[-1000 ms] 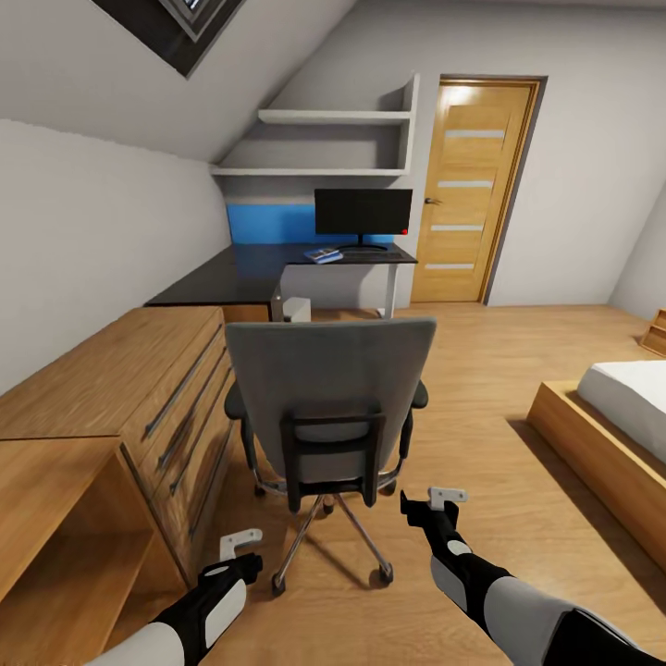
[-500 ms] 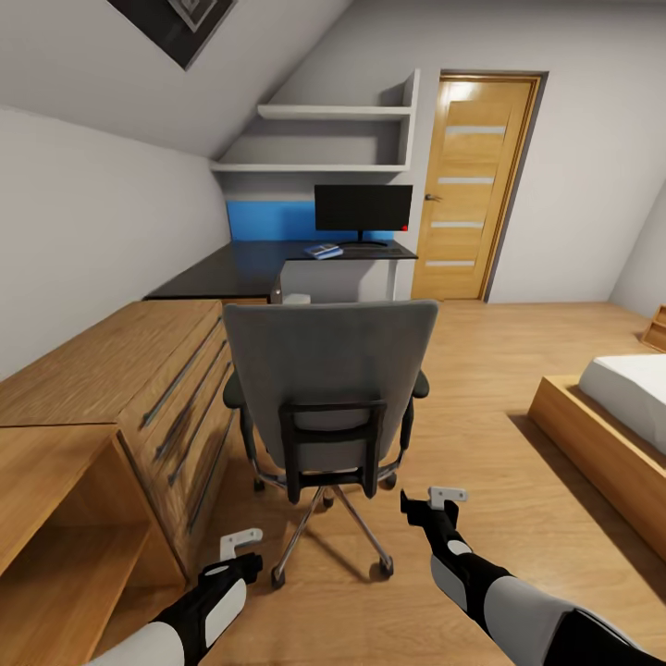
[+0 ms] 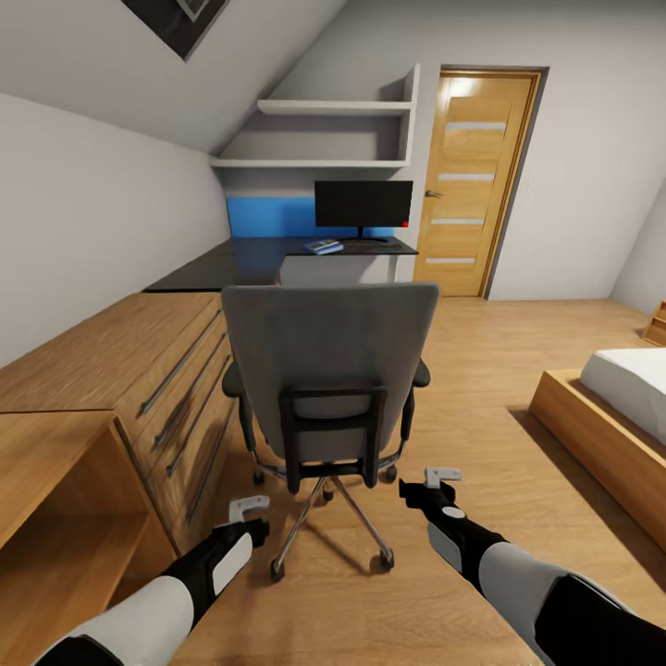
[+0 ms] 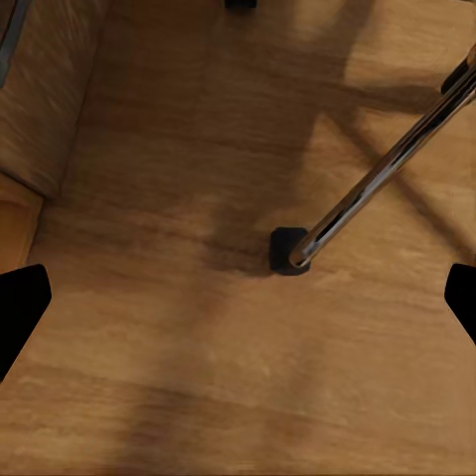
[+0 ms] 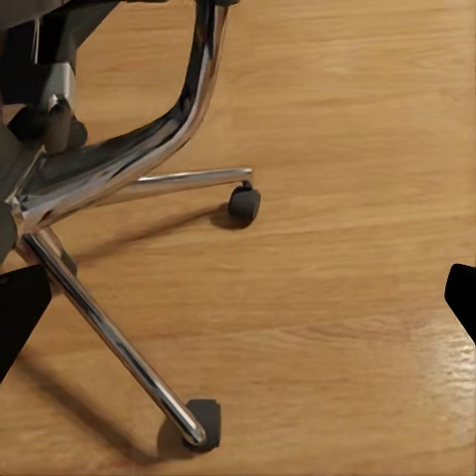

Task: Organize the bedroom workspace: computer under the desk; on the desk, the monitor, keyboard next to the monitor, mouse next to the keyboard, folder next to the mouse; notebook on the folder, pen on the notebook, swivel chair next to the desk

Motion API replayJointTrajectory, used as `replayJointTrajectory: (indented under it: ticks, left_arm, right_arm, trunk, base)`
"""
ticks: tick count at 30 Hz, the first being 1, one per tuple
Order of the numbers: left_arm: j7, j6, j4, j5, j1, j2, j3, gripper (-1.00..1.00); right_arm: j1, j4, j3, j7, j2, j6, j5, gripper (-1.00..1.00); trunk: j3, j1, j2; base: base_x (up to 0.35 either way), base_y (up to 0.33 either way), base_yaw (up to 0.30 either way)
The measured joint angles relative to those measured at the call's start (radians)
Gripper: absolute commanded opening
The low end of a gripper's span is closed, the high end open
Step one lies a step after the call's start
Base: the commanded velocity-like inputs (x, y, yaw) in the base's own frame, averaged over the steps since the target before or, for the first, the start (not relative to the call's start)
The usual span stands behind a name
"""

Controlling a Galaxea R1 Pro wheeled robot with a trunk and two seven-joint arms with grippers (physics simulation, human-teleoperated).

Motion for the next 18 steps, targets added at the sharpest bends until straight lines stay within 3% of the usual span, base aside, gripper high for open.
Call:
replayJointTrajectory:
  ticks: [4,8,9,18]
  left_arm:
    - [0.000,-0.071,0.020,0.000,-0.002,-0.003,0.000,1.00]
    - [0.000,-0.080,0.022,-0.002,-0.002,-0.004,0.000,1.00]
    - [0.000,-0.083,0.021,-0.003,-0.002,-0.004,0.001,1.00]
    - [0.000,-0.084,0.021,-0.003,-0.002,-0.004,0.000,1.00]
  right_arm:
    - [-0.002,0.002,0.002,0.003,0.001,-0.013,0.000,1.00]
    - [-0.003,0.002,0.002,0.005,0.001,-0.046,0.000,1.00]
    - [-0.003,0.001,0.002,0.008,0.001,-0.085,0.000,1.00]
    - [-0.003,-0.005,0.001,0.010,0.001,-0.092,-0.001,1.00]
  trunk:
    - [-0.013,0.015,-0.028]
    - [-0.025,0.031,-0.056]
    - [-0.028,0.034,-0.063]
    - [-0.056,0.069,-0.126]
  base:
    - [0.000,0.000,0.000]
    - [0.000,0.000,0.000]
    - [0.000,0.000,0.000]
    - [0.000,0.000,0.000]
